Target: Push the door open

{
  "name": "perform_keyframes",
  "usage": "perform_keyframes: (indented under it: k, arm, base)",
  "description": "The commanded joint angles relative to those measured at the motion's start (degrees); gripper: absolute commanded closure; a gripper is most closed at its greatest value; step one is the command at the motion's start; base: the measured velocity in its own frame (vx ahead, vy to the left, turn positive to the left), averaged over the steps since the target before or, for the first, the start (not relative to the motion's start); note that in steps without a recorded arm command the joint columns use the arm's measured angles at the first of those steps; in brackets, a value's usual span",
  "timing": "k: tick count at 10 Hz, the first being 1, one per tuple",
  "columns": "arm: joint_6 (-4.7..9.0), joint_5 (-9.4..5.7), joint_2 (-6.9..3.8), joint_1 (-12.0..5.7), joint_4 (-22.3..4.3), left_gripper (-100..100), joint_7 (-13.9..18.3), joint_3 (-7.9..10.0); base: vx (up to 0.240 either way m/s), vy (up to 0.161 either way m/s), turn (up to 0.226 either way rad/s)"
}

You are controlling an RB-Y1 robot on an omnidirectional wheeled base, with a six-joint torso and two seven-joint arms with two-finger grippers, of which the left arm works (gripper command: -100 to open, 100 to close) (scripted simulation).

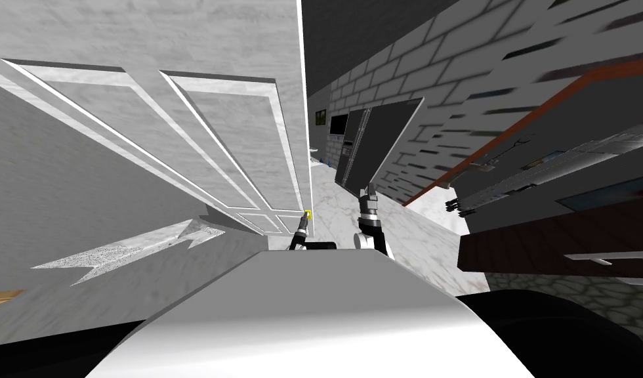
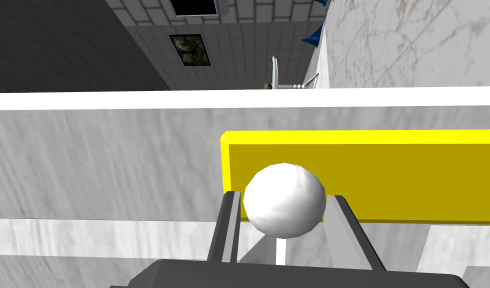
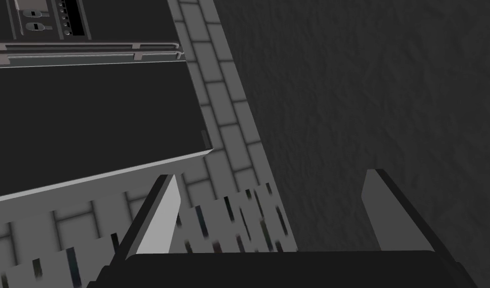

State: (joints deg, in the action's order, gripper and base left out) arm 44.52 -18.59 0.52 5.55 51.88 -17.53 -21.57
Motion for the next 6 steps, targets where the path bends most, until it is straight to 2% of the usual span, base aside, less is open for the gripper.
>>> perform_keyframes:
  k: [1, 2, 6]
  arm:
    - [0.14, -0.05, -0.06, -0.04, 0.1, 100, 0.0, 0.12]
    - [0.07, -0.56, -1.07, -0.10, 0.0, 100, -0.2, 1.08]
    - [0.29, -2.06, -2.00, -0.42, 0.0, 100, -0.8, 4.01]
  base:
    - [0.000, 0.000, 0.000]
    - [0.103, -0.057, 0.034]
    - [0.197, -0.116, 0.087]
